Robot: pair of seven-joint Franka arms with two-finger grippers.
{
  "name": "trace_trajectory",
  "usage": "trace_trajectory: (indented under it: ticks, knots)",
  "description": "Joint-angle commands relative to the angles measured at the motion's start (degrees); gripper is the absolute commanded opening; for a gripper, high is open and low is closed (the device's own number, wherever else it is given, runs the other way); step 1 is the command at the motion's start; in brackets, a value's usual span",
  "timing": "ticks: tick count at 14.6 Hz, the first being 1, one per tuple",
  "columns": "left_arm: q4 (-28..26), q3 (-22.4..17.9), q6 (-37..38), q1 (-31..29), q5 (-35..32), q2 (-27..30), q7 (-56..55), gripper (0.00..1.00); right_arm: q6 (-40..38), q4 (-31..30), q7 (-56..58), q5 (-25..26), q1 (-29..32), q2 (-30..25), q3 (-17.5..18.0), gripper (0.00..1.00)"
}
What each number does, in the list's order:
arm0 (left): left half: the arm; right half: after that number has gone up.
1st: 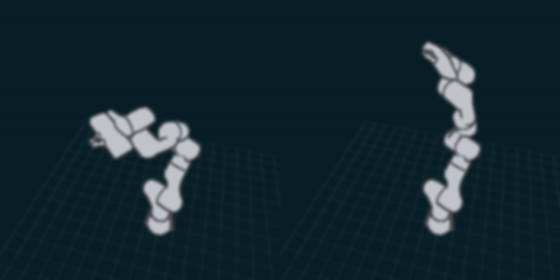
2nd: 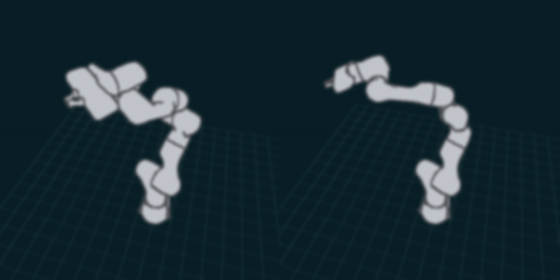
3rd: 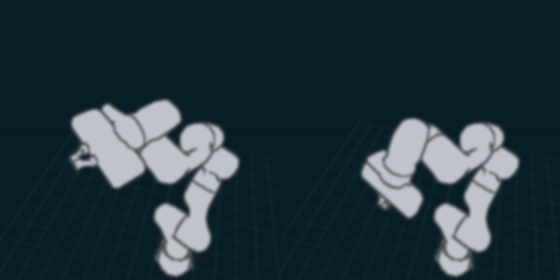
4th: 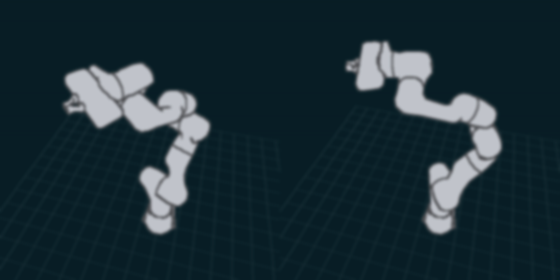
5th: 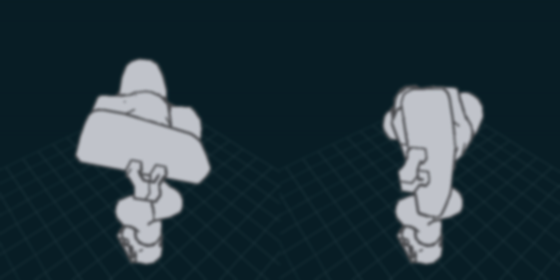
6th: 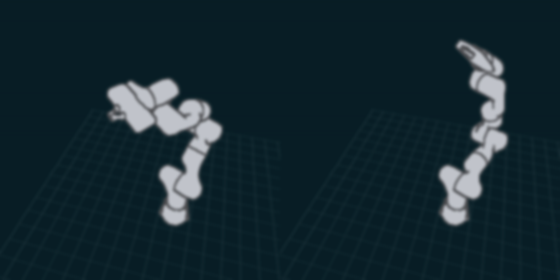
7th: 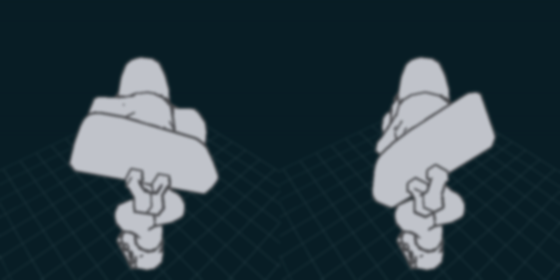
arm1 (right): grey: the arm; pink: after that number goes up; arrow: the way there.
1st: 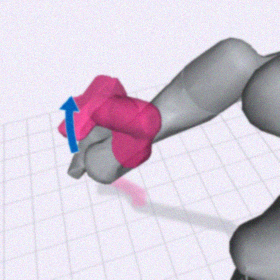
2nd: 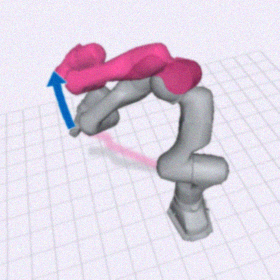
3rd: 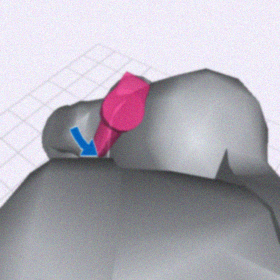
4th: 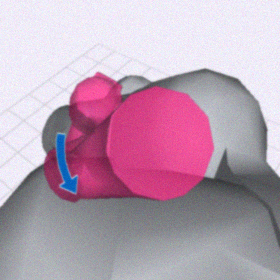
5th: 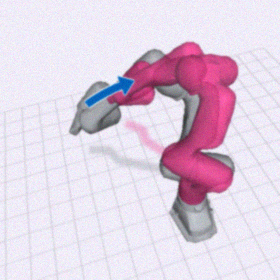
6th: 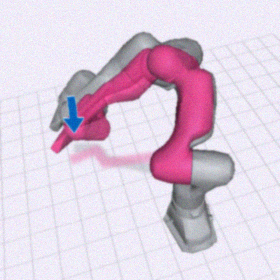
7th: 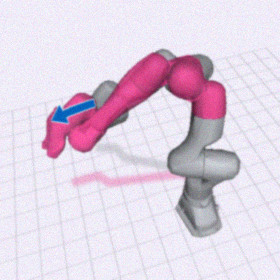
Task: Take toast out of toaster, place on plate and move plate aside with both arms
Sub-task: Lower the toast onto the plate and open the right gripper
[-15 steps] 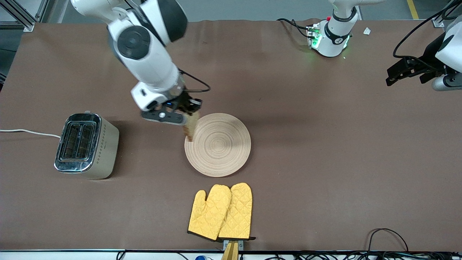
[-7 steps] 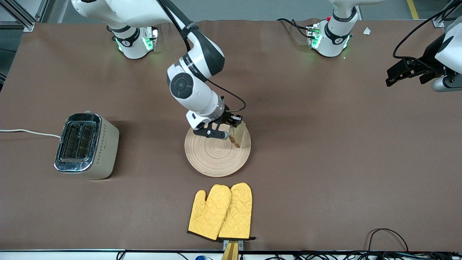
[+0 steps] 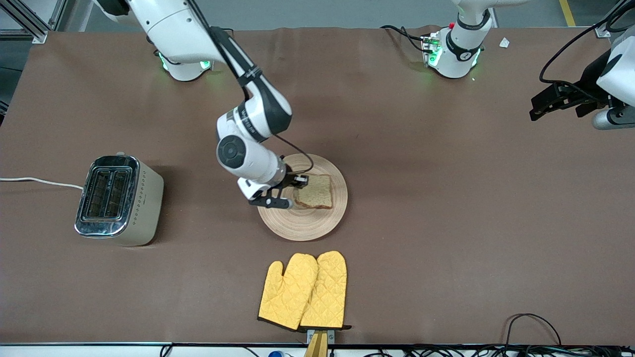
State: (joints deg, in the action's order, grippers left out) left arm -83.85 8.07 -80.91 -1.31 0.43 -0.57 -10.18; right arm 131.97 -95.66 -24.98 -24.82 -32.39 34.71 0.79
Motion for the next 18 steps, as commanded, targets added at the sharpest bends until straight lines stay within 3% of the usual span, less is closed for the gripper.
trace_trajectory:
  ticks: [1, 8, 9, 11, 12, 14, 18]
  knots:
    - [1.4, -0.2, 0.1, 0.2, 0.5, -0.6, 0.3, 1.0, 0.8, -5.1, 5.3, -1.5, 2.4, -2.8, 0.5, 0.0]
    - [1.4, -0.2, 0.1, 0.2, 0.5, -0.6, 0.3, 1.0, -1.4, -8.1, 12.2, -1.2, 5.8, -4.1, 0.2, 0.02]
    - [1.4, -0.2, 0.1, 0.2, 0.4, -0.6, 0.3, 1.0, -2.8, -8.0, 12.6, -1.3, 6.7, -4.1, 0.1, 0.09]
    - [1.4, -0.2, 0.1, 0.2, 0.5, -0.6, 0.3, 1.0, -7.5, -6.7, 12.4, -1.1, 8.3, -5.4, 0.0, 0.62]
    - [1.4, -0.2, 0.1, 0.1, 0.5, -0.6, 0.4, 1.0, -9.9, -6.0, 12.2, -0.8, 8.4, -6.4, -0.4, 0.82]
    - [1.4, -0.2, 0.1, 0.1, 0.4, -0.6, 0.3, 1.0, -14.3, -4.9, 12.7, 1.4, 8.3, -8.3, -3.9, 1.0]
    - [1.4, -0.2, 0.1, -0.1, 0.5, -0.6, 0.4, 1.0, -26.9, 1.9, 12.3, 8.6, 8.4, -10.2, -7.4, 1.0]
